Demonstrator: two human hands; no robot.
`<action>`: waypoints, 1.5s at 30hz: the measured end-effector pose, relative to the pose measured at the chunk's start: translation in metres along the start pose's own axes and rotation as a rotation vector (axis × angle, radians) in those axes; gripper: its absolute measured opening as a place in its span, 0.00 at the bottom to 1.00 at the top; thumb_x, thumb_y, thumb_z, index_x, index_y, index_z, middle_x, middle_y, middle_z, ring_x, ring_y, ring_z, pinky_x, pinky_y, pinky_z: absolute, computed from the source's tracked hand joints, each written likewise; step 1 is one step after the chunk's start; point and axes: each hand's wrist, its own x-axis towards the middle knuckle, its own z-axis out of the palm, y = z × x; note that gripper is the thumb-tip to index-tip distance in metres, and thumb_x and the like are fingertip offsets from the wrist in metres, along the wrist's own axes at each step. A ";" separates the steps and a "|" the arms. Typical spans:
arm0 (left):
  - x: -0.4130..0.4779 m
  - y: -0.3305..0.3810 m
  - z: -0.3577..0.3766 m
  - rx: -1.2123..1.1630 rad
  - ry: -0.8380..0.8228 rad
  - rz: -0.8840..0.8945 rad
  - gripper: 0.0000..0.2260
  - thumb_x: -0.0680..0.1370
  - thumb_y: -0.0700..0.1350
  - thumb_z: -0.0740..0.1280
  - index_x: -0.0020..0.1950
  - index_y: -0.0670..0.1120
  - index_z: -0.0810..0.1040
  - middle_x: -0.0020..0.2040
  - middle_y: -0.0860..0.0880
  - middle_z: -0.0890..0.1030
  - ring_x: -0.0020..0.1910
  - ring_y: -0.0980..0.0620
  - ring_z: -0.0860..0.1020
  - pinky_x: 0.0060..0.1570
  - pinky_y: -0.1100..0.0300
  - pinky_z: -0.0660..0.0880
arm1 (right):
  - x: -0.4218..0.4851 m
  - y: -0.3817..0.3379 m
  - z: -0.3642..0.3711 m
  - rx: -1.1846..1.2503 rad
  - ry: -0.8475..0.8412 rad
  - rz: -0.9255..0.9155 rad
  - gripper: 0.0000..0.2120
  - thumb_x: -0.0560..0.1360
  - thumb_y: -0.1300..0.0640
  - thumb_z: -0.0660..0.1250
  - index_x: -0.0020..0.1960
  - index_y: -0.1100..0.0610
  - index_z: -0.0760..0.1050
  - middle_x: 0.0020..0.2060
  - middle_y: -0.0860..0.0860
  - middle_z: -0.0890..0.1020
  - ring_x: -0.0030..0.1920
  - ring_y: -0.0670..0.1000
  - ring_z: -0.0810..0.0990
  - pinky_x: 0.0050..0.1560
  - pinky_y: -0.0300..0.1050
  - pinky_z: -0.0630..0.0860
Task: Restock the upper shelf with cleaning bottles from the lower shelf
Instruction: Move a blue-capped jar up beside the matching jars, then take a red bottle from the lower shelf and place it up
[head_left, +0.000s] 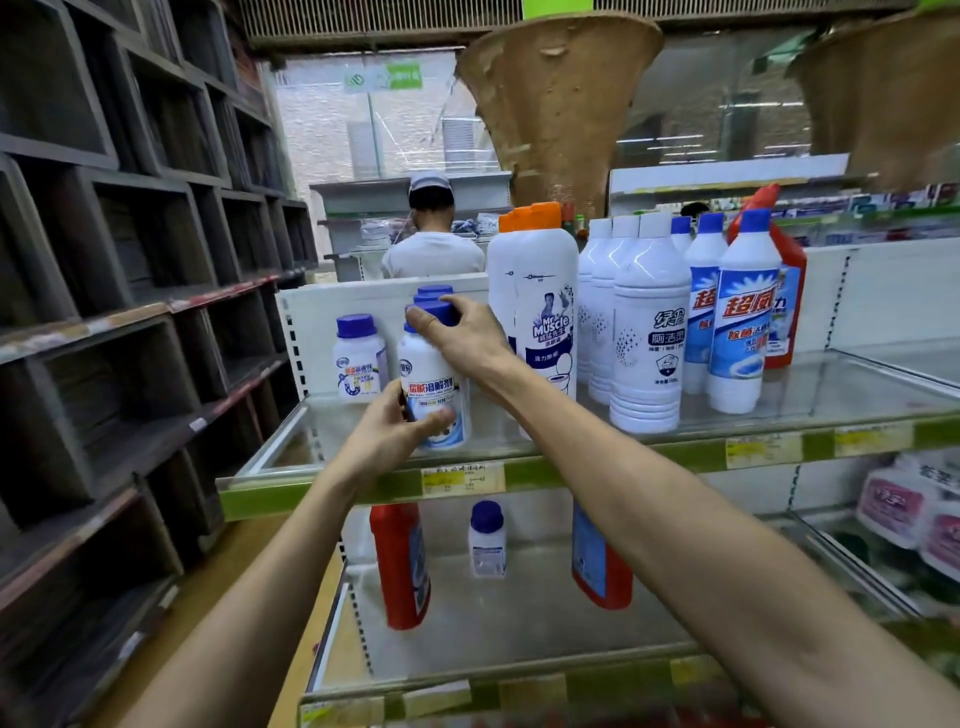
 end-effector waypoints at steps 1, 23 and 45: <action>-0.001 0.001 0.001 0.000 0.000 0.002 0.23 0.74 0.51 0.73 0.65 0.46 0.73 0.55 0.47 0.83 0.53 0.50 0.84 0.49 0.58 0.79 | -0.004 -0.001 -0.002 -0.022 0.013 -0.011 0.22 0.75 0.43 0.71 0.63 0.55 0.77 0.56 0.53 0.84 0.55 0.54 0.83 0.60 0.55 0.79; -0.127 -0.078 0.165 -0.502 0.245 0.074 0.10 0.80 0.48 0.63 0.47 0.44 0.80 0.39 0.41 0.80 0.41 0.44 0.79 0.48 0.47 0.77 | -0.243 0.139 -0.099 0.685 0.227 0.225 0.08 0.75 0.56 0.67 0.44 0.61 0.81 0.34 0.56 0.81 0.35 0.54 0.80 0.42 0.47 0.81; -0.050 -0.119 0.283 -0.297 0.178 -0.414 0.12 0.84 0.47 0.60 0.61 0.41 0.76 0.50 0.41 0.81 0.43 0.45 0.81 0.42 0.55 0.79 | -0.113 0.320 -0.155 0.059 -0.037 0.405 0.42 0.65 0.53 0.83 0.73 0.50 0.65 0.67 0.52 0.75 0.65 0.53 0.77 0.63 0.48 0.76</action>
